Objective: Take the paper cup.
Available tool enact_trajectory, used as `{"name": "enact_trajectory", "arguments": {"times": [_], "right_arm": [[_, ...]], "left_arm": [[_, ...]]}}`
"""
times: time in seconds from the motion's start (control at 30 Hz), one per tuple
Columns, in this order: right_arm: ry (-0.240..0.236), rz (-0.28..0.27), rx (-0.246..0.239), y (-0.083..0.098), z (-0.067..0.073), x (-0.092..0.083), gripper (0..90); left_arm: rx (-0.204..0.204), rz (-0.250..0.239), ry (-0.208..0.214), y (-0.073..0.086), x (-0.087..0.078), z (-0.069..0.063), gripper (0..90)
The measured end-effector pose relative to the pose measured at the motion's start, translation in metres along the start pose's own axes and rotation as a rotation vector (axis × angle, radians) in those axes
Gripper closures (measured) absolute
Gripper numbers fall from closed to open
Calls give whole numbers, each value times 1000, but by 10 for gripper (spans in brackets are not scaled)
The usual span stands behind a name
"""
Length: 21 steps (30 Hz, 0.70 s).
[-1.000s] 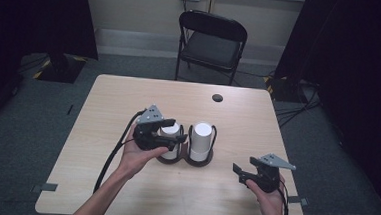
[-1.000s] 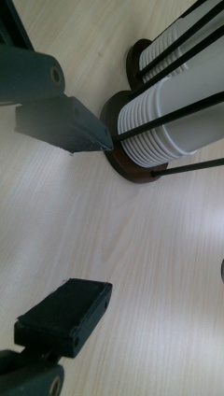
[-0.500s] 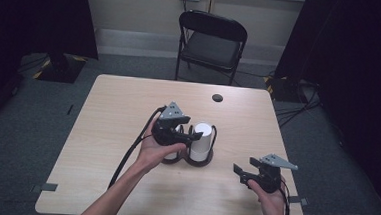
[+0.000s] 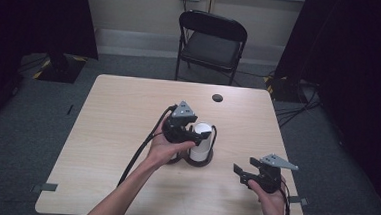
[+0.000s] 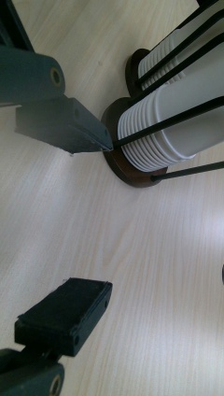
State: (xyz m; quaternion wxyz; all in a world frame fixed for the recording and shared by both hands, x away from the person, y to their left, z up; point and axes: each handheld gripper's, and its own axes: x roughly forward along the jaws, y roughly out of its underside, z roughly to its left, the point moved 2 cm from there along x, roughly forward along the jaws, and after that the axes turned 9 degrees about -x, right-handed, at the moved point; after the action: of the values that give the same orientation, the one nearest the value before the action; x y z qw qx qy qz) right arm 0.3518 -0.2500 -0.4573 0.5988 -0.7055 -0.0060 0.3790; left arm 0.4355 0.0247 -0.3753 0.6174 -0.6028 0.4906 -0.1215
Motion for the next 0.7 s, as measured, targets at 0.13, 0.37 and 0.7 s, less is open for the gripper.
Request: {"name": "enact_trajectory", "arguments": {"times": [0.13, 0.37, 0.7], "right_arm": [[-2, -4, -2, 0, 0, -1, 263], [-1, -1, 2, 0, -1, -1, 263], [-3, -3, 1, 0, -1, -1, 263]], "left_arm": [[29, 14, -11, -1, 6, -2, 312], [36, 46, -10, 2, 13, 2, 313], [52, 72, -25, 5, 18, 4, 347]]}}
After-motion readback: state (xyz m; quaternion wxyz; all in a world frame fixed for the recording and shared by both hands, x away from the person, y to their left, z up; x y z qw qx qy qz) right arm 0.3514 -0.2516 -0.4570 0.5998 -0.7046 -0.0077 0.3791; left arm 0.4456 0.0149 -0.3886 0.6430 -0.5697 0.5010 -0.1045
